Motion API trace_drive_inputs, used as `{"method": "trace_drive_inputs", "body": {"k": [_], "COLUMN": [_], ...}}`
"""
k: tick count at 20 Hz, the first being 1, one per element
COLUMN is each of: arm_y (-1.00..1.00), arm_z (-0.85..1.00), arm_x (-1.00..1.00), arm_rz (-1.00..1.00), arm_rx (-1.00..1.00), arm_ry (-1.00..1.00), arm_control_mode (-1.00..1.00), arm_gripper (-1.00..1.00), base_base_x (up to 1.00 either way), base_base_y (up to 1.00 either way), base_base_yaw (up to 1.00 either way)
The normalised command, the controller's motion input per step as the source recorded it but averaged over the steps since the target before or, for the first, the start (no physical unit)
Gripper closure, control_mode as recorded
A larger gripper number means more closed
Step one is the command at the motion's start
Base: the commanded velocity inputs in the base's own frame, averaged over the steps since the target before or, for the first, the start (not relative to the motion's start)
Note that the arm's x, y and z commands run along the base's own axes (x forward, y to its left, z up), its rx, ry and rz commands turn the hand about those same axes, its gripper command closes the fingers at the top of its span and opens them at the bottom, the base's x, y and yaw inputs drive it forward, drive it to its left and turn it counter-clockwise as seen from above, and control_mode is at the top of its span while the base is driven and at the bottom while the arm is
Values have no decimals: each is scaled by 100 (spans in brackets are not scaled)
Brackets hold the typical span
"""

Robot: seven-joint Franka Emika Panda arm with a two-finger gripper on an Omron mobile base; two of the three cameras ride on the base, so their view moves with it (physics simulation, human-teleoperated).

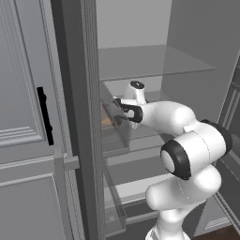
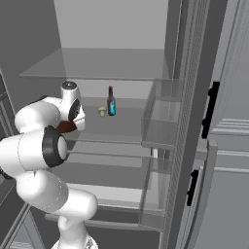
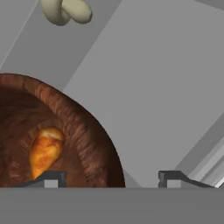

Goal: Pick the chicken drumstick and sweet potato from their plates and place them in the bowl. Then put the bowl in the fridge.

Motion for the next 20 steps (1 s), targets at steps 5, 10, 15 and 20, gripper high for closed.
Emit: {"method": "trace_drive_inputs", "body": {"k": [5, 10, 15, 20], "arm_y": [-29, -49, -65, -59], "arm_z": [11, 70, 100, 100], "arm_x": [-70, -96, -100, -99], "arm_rz": [-1, -7, -14, -11], "arm_rx": [6, 8, 6, 0], "arm_ry": [-18, -33, -27, -18], "arm_control_mode": [-100, -100, -100, -100], "arm_gripper": [-100, -100, -100, -100], "base_base_x": [0, 0, 0, 0], "base_base_y": [0, 0, 0, 0], "base_base_yaw": [0, 0, 0, 0]}}
